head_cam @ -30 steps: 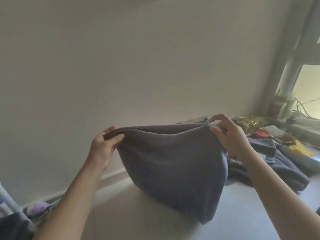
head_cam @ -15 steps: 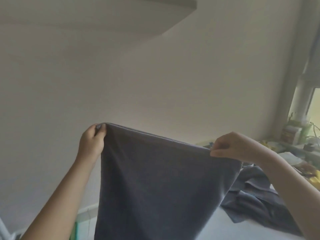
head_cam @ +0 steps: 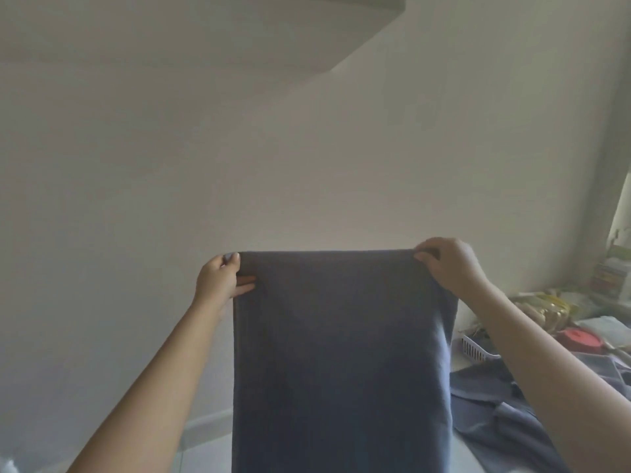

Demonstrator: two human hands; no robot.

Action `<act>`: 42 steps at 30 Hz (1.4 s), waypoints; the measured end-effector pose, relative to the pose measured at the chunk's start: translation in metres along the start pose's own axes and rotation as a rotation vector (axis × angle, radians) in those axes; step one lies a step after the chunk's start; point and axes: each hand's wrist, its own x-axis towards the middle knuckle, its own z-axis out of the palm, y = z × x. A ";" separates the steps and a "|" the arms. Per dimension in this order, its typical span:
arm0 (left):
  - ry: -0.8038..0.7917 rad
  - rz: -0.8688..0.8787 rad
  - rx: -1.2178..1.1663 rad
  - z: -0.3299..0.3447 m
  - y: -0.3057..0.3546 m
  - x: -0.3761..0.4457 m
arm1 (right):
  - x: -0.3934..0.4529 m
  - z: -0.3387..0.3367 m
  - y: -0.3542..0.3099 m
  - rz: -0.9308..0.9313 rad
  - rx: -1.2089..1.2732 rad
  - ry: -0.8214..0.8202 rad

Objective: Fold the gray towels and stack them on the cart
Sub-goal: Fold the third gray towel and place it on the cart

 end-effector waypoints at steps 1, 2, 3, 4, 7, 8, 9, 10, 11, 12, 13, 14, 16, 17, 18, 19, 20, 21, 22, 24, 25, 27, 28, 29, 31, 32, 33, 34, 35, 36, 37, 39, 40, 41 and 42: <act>0.005 0.008 -0.041 0.004 0.000 0.007 | 0.006 0.001 0.001 0.013 0.007 0.035; 0.012 0.031 -0.084 0.009 0.003 0.013 | 0.013 -0.001 0.001 0.016 0.007 0.079; 0.022 0.065 -0.125 0.013 0.007 0.018 | 0.019 -0.005 0.000 0.009 0.002 0.125; 0.029 0.106 -0.157 0.014 0.012 0.020 | 0.023 -0.010 -0.003 -0.008 -0.004 0.174; 0.017 0.243 -0.243 0.015 0.033 0.020 | 0.028 -0.032 -0.012 -0.071 0.035 0.323; 0.011 0.286 -0.268 0.013 0.039 0.014 | 0.026 -0.039 -0.015 -0.087 0.058 0.363; 0.003 0.319 -0.288 0.010 0.044 0.007 | 0.021 -0.046 -0.018 -0.098 0.081 0.393; -0.005 0.342 -0.300 0.005 0.046 -0.002 | 0.013 -0.052 -0.020 -0.104 0.101 0.410; -0.013 0.353 -0.301 -0.001 0.045 -0.013 | 0.002 -0.058 -0.023 -0.104 0.123 0.408; -0.016 0.358 -0.281 -0.009 0.041 -0.026 | -0.011 -0.062 -0.024 -0.104 0.137 0.386; -0.012 0.360 -0.231 -0.018 0.034 -0.037 | -0.025 -0.065 -0.025 -0.103 0.137 0.345; 0.007 0.358 -0.148 -0.029 0.020 -0.050 | -0.042 -0.065 -0.025 -0.095 0.121 0.281; 0.054 0.346 0.017 -0.052 -0.012 -0.073 | -0.075 -0.062 -0.020 -0.073 0.098 0.115; 0.056 0.311 0.054 -0.065 -0.031 -0.084 | -0.092 -0.059 -0.016 -0.068 0.091 0.022; 0.022 0.260 0.065 -0.079 -0.052 -0.096 | -0.110 -0.052 -0.011 -0.066 0.079 -0.076; -0.036 0.204 0.067 -0.088 -0.069 -0.107 | -0.125 -0.046 -0.004 -0.058 0.061 -0.176; -0.090 0.138 0.086 -0.099 -0.092 -0.119 | -0.142 -0.037 0.002 -0.041 0.050 -0.284; -0.120 0.070 0.102 -0.107 -0.110 -0.130 | -0.157 -0.026 0.011 -0.009 0.036 -0.382; -0.124 -0.010 0.110 -0.113 -0.130 -0.141 | -0.174 -0.014 0.019 0.022 0.030 -0.481; -0.102 -0.153 0.129 -0.119 -0.162 -0.162 | -0.206 0.007 0.032 0.090 0.034 -0.653; -0.099 -0.223 0.150 -0.123 -0.177 -0.173 | -0.222 0.021 0.040 0.126 0.040 -0.718; -0.133 -0.359 0.217 -0.129 -0.206 -0.188 | -0.250 0.041 0.056 0.204 0.035 -0.835; -0.158 -0.415 0.252 -0.134 -0.223 -0.191 | -0.262 0.050 0.064 0.226 0.019 -0.888; -0.183 -0.450 0.279 -0.138 -0.236 -0.195 | -0.270 0.057 0.070 0.246 0.011 -0.935; -0.206 -0.509 0.352 -0.146 -0.261 -0.196 | -0.282 0.067 0.079 0.292 -0.020 -1.017; -0.205 -0.519 0.403 -0.148 -0.271 -0.194 | -0.285 0.072 0.082 0.312 -0.039 -1.042; -0.203 -0.519 0.465 -0.147 -0.280 -0.193 | -0.286 0.078 0.083 0.331 -0.059 -1.050; -0.205 -0.504 0.519 -0.145 -0.289 -0.192 | -0.287 0.086 0.085 0.342 -0.078 -1.036; -0.215 -0.487 0.552 -0.142 -0.296 -0.190 | -0.288 0.095 0.087 0.350 -0.092 -1.017; -0.226 -0.479 0.586 -0.137 -0.301 -0.190 | -0.289 0.104 0.088 0.354 -0.115 -1.004; -0.237 -0.471 0.624 -0.132 -0.308 -0.188 | -0.290 0.113 0.090 0.370 -0.132 -0.984; -0.256 -0.481 0.696 -0.121 -0.323 -0.186 | -0.295 0.132 0.096 0.423 -0.156 -0.962; -0.262 -0.490 0.725 -0.117 -0.330 -0.185 | -0.299 0.140 0.099 0.445 -0.160 -0.959; -0.264 -0.498 0.755 -0.113 -0.337 -0.184 | -0.303 0.148 0.103 0.456 -0.158 -0.956; -0.252 -0.509 0.784 -0.112 -0.342 -0.183 | -0.306 0.153 0.103 0.457 -0.170 -0.956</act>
